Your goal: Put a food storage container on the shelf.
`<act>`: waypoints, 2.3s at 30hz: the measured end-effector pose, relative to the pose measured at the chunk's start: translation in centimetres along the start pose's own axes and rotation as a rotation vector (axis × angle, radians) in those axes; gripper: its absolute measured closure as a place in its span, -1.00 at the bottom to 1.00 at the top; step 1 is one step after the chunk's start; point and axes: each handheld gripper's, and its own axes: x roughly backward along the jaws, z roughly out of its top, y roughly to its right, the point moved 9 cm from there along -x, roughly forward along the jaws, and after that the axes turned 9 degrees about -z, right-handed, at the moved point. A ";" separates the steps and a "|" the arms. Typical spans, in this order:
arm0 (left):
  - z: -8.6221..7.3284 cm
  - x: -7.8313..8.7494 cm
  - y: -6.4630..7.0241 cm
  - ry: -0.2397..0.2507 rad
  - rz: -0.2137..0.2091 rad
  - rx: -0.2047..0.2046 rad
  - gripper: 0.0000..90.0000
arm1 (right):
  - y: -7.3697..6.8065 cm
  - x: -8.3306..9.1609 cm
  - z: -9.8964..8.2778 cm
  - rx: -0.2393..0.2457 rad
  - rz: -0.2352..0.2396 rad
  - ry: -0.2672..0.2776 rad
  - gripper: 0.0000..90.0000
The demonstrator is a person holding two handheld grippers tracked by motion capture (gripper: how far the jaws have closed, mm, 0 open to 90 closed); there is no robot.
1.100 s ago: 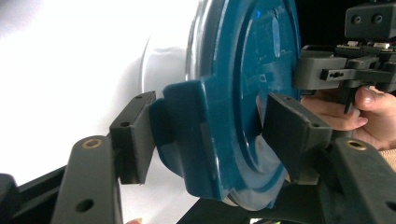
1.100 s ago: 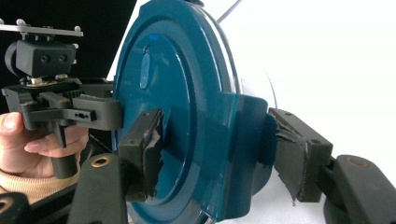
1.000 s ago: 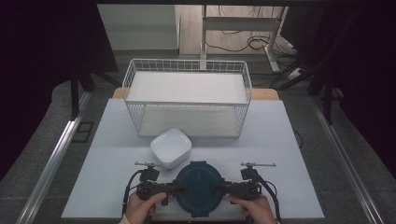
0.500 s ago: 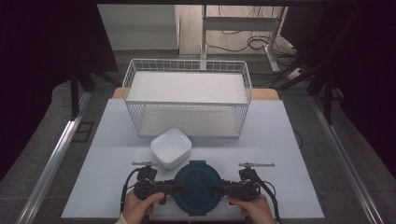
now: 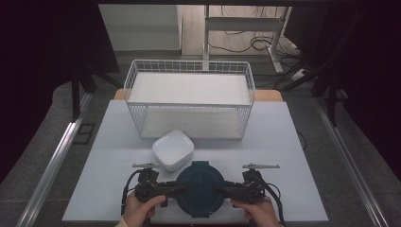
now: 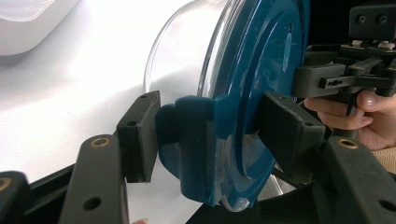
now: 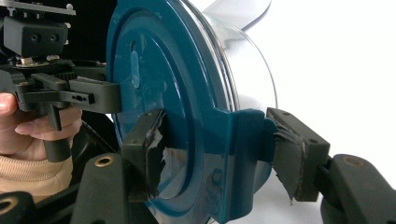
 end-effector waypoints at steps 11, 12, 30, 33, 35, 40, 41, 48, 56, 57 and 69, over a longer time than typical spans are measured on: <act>0.5 0.3 0.5 0.013 -0.004 -0.029 -0.09 | -0.4 0.6 0.5 0.013 -0.004 0.021 -0.13; 0.5 0.3 0.5 0.013 -0.004 -0.029 -0.09 | -0.4 0.6 0.5 0.013 -0.004 0.021 -0.13; 2.4 1.3 1.5 0.029 -0.008 -0.066 -0.09 | -1.4 1.4 2.4 0.044 -0.010 0.049 -0.13; 3.2 1.5 1.8 0.030 -0.009 -0.077 -0.09 | -1.7 1.7 3.1 0.053 -0.012 0.062 -0.13; 3.6 1.6 2.0 0.031 -0.008 -0.083 -0.09 | -1.7 1.8 3.3 0.054 -0.012 0.066 -0.13; 4.8 1.9 2.5 0.033 -0.003 -0.104 -0.09 | -2.0 2.3 4.4 0.061 -0.011 0.084 -0.13; 5.2 2.0 2.7 0.036 -0.004 -0.111 -0.09 | -2.1 2.5 4.9 0.066 -0.011 0.089 -0.12; 7.1 2.7 3.7 0.044 -0.004 -0.149 -0.09 | -2.8 3.4 6.6 0.087 -0.014 0.116 -0.12; 8.7 3.1 4.3 0.054 -0.003 -0.166 -0.09 | -3.3 4.1 8.2 0.106 -0.019 0.132 -0.12; 8.8 3.1 4.4 0.055 -0.002 -0.167 -0.09 | -3.4 4.2 8.5 0.107 -0.018 0.133 -0.12; 11.2 3.9 5.7 0.077 -0.004 -0.203 -0.09 | -4.2 5.4 10.9 0.140 -0.022 0.157 -0.12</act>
